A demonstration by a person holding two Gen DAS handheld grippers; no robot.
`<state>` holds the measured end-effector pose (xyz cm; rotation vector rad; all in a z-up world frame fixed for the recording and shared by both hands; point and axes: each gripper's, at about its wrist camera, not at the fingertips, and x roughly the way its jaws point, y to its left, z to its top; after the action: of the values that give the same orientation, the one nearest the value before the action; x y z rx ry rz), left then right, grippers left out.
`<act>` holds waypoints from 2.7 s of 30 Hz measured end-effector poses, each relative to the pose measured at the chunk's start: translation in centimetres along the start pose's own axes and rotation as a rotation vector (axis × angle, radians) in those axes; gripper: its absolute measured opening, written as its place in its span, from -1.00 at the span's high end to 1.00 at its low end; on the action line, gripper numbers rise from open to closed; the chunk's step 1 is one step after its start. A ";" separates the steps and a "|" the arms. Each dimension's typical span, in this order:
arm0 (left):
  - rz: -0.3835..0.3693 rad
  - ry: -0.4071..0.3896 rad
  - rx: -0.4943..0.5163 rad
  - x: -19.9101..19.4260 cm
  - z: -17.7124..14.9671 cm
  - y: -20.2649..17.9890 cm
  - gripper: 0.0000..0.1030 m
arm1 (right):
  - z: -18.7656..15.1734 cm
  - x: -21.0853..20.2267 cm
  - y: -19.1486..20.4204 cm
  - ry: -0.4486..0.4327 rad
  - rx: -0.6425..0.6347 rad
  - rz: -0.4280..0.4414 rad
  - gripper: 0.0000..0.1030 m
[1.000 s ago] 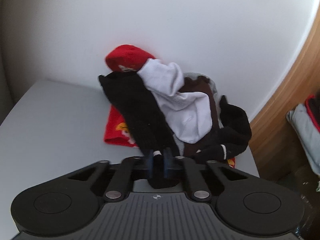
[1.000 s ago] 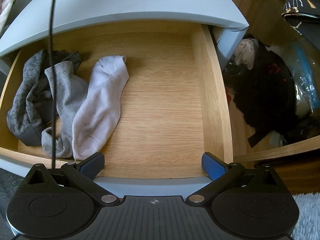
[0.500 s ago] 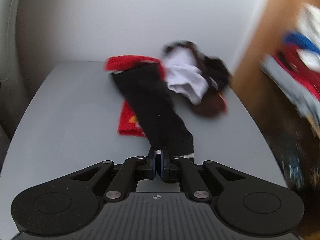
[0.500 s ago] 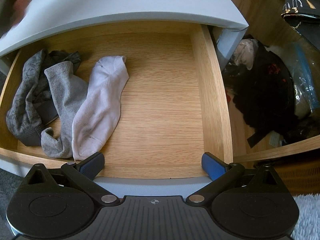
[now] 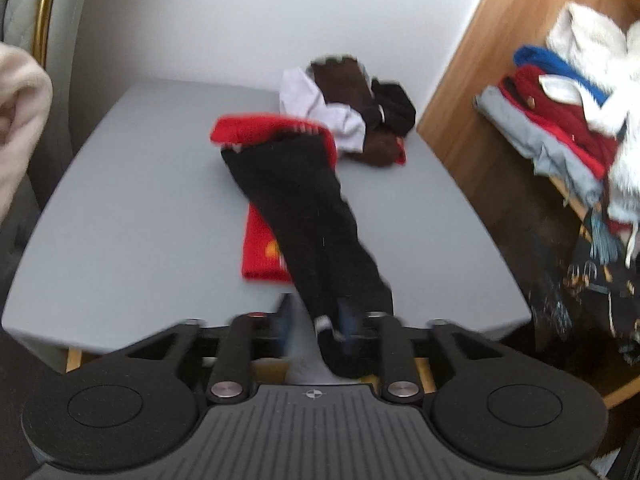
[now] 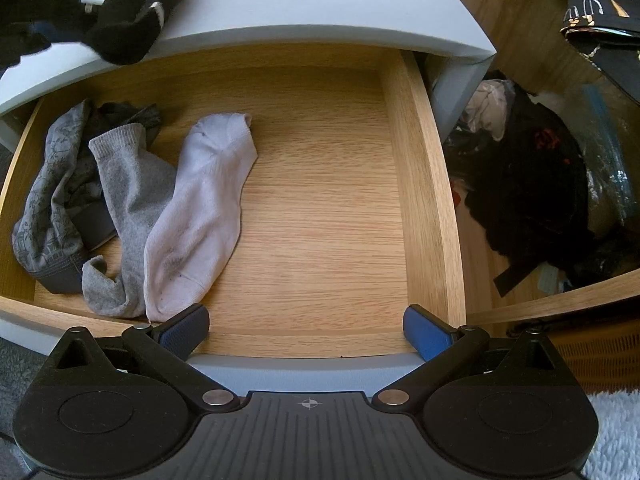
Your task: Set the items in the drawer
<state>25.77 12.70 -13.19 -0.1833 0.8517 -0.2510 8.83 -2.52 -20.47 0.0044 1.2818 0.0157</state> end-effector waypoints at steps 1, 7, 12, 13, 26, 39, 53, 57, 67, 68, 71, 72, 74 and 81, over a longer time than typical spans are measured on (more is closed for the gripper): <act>0.006 -0.019 0.002 0.1 0.4 -0.4 0.08 | 0.0 0.0 0.0 0.000 0.000 0.000 -0.99; 0.014 -0.069 -0.011 1.1 3.2 -1.6 -0.02 | 0.1 0.0 0.0 0.001 -0.004 0.003 -0.99; 0.028 -0.052 -0.118 3.6 4.4 -1.0 0.57 | 0.1 0.0 0.2 0.002 -0.011 0.006 -0.99; 0.023 -0.063 -0.136 3.6 4.3 -0.7 0.75 | 0.2 0.0 0.1 0.003 -0.011 0.007 -0.99; -0.034 -0.067 -0.062 -3.0 1.3 1.0 0.83 | 0.2 0.1 0.7 0.003 -0.030 0.029 -0.99; -0.139 0.015 0.026 -0.4 -0.9 -3.4 0.84 | 0.1 0.1 0.8 0.000 -0.030 0.029 -0.99; 0.042 -0.105 -0.054 2.7 7.1 -0.4 0.85 | 0.3 0.2 0.8 0.006 -0.031 0.033 -0.99; 0.041 -0.130 -0.012 0.3 6.6 -0.4 0.86 | 0.3 0.3 0.9 0.005 -0.034 0.036 -0.99; -0.069 -0.126 0.006 -4.1 7.9 -1.4 0.86 | 0.2 0.2 0.9 0.004 -0.034 0.036 -0.99; -0.102 -0.104 0.034 -4.2 7.4 -2.1 0.86 | 0.3 0.2 0.9 0.005 -0.035 0.037 -0.99; -0.198 -0.005 0.083 -4.0 5.0 -3.9 0.86 | 0.3 0.2 0.8 0.006 -0.035 0.039 -0.99; -0.218 0.023 0.080 -3.8 4.1 -4.4 0.86 | 0.3 0.2 0.8 0.005 -0.035 0.039 -0.99; -0.244 0.069 0.067 -3.6 2.0 -5.0 0.86 | 0.3 0.1 0.8 0.005 -0.034 0.038 -0.99; -0.263 0.176 0.052 -1.5 -3.0 -4.9 0.86 | 0.3 0.1 0.8 0.004 -0.033 0.038 -0.99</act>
<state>21.80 8.23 -12.82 -0.2274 0.9945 -0.5412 9.16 -1.68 -20.48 0.0003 1.2849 0.0700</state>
